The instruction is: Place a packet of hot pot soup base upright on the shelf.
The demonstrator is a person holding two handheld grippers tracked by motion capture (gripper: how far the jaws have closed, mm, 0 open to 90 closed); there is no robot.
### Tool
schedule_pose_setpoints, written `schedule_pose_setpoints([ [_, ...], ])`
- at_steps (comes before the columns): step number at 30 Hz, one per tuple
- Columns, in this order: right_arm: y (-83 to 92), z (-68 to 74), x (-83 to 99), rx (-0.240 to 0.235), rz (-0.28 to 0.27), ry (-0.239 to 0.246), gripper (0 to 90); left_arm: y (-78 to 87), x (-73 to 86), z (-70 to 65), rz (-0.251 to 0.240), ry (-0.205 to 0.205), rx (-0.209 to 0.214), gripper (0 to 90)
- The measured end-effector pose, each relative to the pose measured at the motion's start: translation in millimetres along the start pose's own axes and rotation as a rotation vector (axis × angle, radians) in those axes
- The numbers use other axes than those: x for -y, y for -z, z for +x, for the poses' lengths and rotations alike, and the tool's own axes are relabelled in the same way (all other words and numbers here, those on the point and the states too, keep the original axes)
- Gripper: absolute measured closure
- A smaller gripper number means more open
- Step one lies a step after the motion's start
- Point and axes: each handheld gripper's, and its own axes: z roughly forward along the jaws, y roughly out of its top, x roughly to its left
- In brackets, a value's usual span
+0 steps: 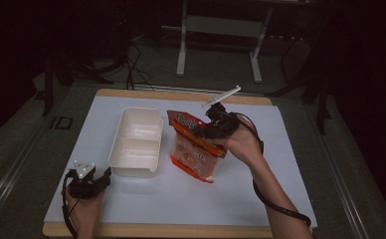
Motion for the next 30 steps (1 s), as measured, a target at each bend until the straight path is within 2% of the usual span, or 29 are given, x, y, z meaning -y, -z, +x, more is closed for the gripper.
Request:
schedule_pose_setpoints([
  [24,6.0,9.1,-21.4,-0.009,-0.034,-0.02,90.0,-0.3,0.0,0.2,0.0,-0.003,-0.007,45.0],
  [30,10.2,13.9,-28.8,-0.011,-0.042,-0.011,90.0,-0.5,0.1,0.3,0.003,-0.003,-0.005,45.0],
])
